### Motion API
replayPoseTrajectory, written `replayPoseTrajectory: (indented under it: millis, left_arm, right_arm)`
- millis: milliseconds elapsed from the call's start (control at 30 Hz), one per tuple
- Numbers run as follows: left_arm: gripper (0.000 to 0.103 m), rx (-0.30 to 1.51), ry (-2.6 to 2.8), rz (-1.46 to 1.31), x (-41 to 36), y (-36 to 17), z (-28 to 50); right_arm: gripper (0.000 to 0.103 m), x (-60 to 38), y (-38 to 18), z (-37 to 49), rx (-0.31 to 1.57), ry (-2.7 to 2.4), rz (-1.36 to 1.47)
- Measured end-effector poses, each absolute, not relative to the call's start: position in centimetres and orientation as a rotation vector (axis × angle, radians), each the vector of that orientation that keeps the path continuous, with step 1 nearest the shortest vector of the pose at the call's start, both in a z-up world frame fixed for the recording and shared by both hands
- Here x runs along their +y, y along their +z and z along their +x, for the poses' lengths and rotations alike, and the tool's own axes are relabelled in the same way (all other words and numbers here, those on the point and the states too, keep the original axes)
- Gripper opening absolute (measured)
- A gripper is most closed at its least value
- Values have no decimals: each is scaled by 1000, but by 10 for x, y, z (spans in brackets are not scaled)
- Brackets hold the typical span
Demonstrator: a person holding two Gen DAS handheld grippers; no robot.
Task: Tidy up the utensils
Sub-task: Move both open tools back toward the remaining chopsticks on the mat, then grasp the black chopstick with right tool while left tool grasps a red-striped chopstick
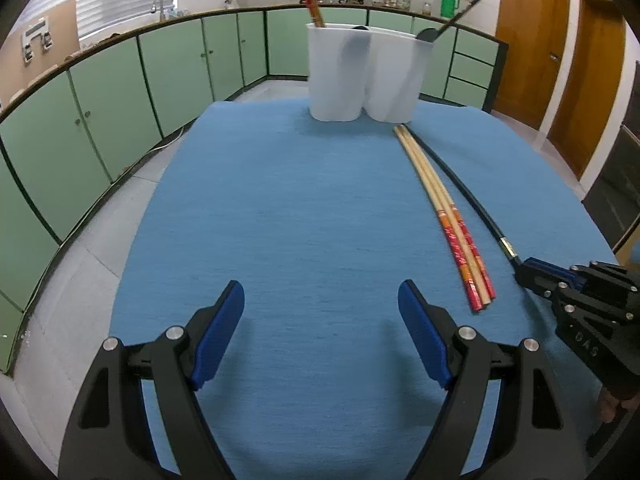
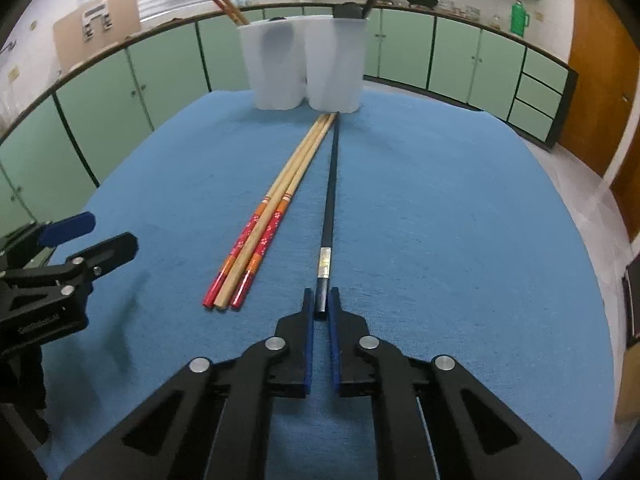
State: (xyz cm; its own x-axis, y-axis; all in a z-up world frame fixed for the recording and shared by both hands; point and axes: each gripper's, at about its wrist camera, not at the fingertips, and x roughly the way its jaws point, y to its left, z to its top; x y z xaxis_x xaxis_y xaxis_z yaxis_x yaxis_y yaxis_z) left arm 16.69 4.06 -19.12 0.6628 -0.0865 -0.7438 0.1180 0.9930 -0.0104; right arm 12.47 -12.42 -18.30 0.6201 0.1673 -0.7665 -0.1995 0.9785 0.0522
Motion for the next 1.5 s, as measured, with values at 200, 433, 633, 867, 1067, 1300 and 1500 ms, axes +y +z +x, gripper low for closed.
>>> replayPoseTrajectory:
  millis: [200,433,633,867,1067,1300,1500]
  left_arm:
    - [77,861,-203,22,13,-195,164]
    - [77,897,-227,67,-19,-209,167]
    - [77,915,-199,77,-20,-213,177]
    - [77,918,-130,63,-6,-212,179]
    - [76,918,-116,45,8,-210,170]
    - [68,908,-133,47,-1,-210,173]
    - [57,901,-157,53,-12,-211,176]
  right_arm:
    - [7,-147,-182,119,879,167,-13]
    - [7,-167,-184,118,872,158,22]
    - [7,-171,-185,118,868,171,39]
    - [9,-174,-185,116,866,193,33]
    - [27,-177,-185,107,862,241,32]
    - [27,-176,-185,109,863,254,35]
    - [24,-173,-186,118,866,256,19]
